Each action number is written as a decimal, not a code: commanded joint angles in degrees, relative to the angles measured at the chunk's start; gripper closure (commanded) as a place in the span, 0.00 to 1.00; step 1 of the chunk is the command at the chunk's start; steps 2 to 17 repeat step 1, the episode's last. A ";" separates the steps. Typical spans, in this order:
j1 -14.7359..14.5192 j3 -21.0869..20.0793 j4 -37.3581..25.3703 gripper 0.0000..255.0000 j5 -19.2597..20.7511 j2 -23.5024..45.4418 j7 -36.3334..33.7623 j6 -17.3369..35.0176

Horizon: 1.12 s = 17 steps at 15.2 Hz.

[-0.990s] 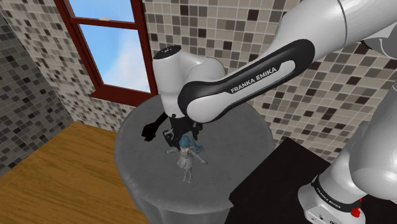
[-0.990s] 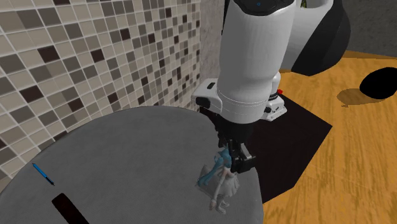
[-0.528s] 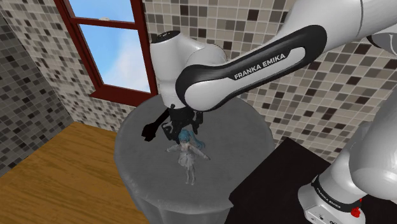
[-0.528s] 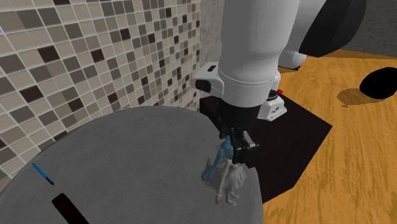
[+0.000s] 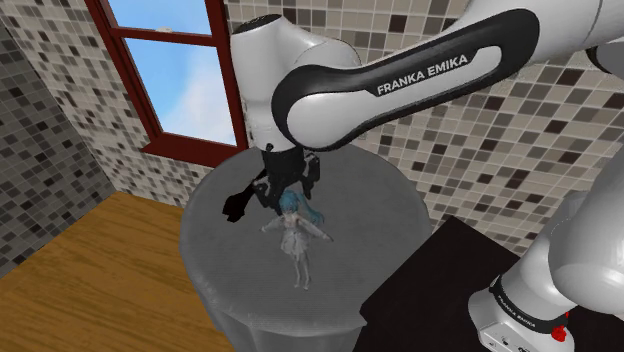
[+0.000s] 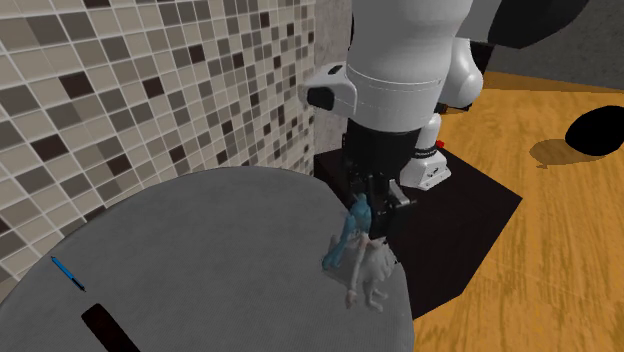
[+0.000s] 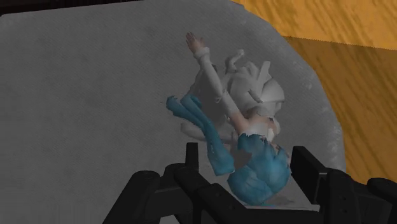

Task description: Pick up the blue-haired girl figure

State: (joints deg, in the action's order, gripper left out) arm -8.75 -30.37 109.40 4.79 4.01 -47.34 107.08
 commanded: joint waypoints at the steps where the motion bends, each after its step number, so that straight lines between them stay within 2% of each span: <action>1: -0.02 -0.02 -0.48 1.00 -0.04 -0.06 0.01 -0.49; 17: -0.02 -0.02 -0.48 1.00 -0.04 -0.06 0.01 -0.49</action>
